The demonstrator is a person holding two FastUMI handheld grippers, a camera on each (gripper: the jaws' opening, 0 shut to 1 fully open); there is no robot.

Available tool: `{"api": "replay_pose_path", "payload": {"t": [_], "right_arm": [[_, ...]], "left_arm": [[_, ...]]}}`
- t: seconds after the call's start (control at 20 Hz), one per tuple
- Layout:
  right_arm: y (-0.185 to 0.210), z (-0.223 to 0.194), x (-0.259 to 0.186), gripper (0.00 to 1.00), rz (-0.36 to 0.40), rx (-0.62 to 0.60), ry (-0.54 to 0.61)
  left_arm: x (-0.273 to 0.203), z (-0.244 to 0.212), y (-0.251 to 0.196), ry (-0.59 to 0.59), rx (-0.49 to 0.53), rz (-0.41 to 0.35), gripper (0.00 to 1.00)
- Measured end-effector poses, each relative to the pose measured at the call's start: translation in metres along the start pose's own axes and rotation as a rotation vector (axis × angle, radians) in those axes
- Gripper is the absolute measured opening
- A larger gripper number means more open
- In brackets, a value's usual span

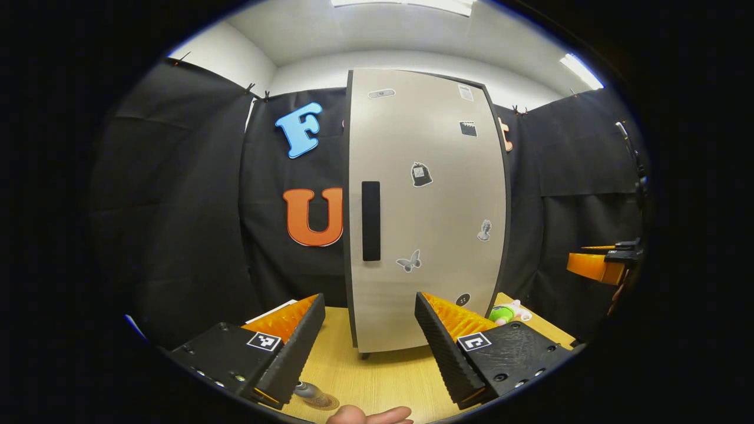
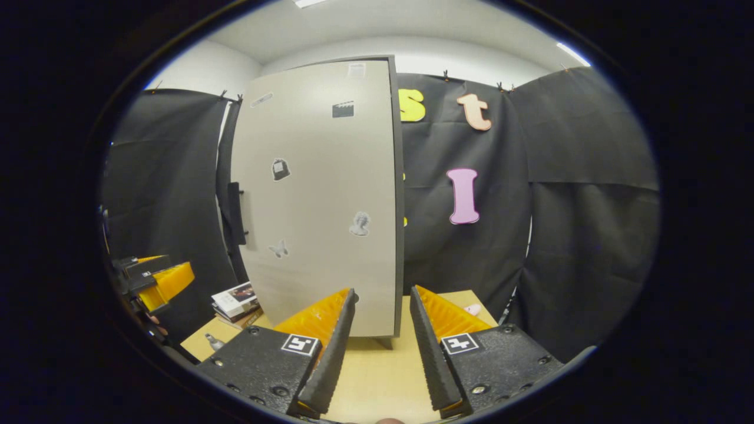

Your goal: Open the cabinet door with the right hand, grasp the bottle in the cabinet with the left hand and place it on the coaster, then close the cabinet door with the right hand.

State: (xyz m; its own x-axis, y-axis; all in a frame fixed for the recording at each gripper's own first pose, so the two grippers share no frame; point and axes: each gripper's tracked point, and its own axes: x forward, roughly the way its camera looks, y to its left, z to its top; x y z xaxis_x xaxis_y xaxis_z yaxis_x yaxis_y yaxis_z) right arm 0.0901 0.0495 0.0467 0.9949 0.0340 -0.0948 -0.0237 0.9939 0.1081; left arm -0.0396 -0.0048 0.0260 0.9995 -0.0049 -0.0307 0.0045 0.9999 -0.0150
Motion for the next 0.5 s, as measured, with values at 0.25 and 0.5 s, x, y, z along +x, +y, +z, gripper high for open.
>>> {"api": "replay_pose_path", "payload": {"t": [0.25, 0.5], "right_arm": [[0.0009, 0.002, 0.0007, 0.63, 0.0, -0.003, -0.005], [0.0009, 0.0046, 0.0014, 0.63, -0.002, -0.002, -0.011]], "left_arm": [[0.0006, 0.0004, 0.0038, 0.001, 0.001, 0.006, 0.93], [0.0004, 0.0038, 0.0061, -0.008, -0.005, 0.01, 0.93]]}}
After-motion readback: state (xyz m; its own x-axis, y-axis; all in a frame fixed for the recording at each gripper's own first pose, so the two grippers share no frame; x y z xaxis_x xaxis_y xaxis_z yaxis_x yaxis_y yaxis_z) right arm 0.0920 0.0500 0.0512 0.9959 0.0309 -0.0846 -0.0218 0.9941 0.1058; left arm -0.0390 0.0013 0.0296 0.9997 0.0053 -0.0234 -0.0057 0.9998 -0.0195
